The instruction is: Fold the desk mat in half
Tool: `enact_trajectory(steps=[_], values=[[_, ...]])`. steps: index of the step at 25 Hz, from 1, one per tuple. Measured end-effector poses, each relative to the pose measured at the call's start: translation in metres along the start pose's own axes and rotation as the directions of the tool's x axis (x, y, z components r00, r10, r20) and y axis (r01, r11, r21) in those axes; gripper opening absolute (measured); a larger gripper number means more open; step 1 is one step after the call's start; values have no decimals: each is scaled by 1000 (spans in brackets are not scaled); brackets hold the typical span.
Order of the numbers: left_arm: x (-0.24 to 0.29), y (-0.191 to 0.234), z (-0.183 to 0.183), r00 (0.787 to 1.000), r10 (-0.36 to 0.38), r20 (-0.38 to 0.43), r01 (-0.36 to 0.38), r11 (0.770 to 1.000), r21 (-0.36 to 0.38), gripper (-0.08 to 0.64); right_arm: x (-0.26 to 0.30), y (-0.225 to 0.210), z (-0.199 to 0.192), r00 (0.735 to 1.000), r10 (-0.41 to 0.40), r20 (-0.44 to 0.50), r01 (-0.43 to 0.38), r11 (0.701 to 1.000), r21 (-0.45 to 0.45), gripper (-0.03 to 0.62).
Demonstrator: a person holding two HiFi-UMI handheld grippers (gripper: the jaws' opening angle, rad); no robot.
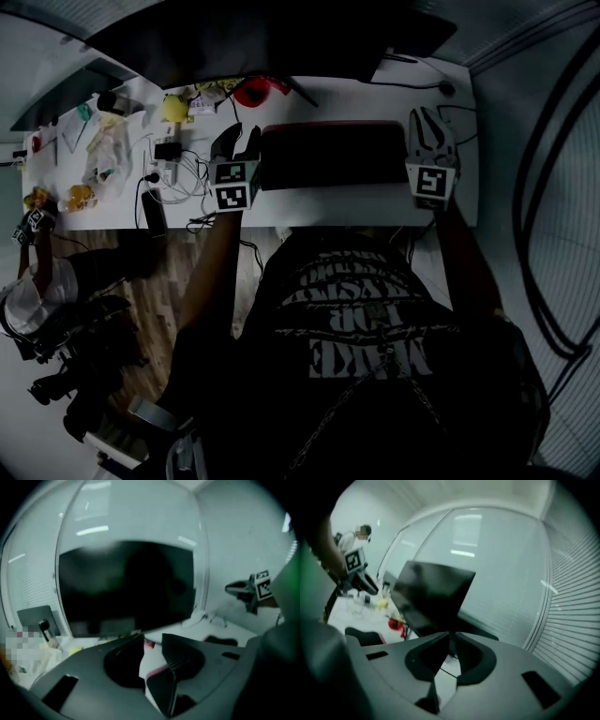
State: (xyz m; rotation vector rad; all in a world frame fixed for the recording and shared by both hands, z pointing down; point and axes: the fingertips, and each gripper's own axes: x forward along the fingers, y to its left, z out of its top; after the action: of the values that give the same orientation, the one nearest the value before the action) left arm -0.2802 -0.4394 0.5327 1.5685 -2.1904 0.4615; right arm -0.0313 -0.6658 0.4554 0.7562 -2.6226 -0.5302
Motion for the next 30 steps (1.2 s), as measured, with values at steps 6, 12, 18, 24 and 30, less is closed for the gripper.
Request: enact_trajectory(steps=[6, 12, 18, 24, 30], values=[[-95, -56, 94, 890, -169, 424, 183, 983, 7, 6, -59, 48, 84, 976, 96, 193, -158, 929, 336, 0], [-92, -72, 78, 886, -183, 426, 189, 982, 28, 5, -56, 101, 80, 970, 159, 186, -224, 881, 416, 0], [-88, -63, 72, 890, -223, 398, 221, 974, 52, 5, -56, 112, 85, 977, 129, 172, -189, 898, 399, -2], [-87, -50, 70, 898, -243, 367, 243, 969, 46, 5, -62, 128, 96, 978, 136, 157, -188, 897, 399, -2], [-93, -57, 66, 882, -303, 362, 298, 952, 70, 5, -68, 137, 92, 980, 136, 148, -186, 893, 411, -2]])
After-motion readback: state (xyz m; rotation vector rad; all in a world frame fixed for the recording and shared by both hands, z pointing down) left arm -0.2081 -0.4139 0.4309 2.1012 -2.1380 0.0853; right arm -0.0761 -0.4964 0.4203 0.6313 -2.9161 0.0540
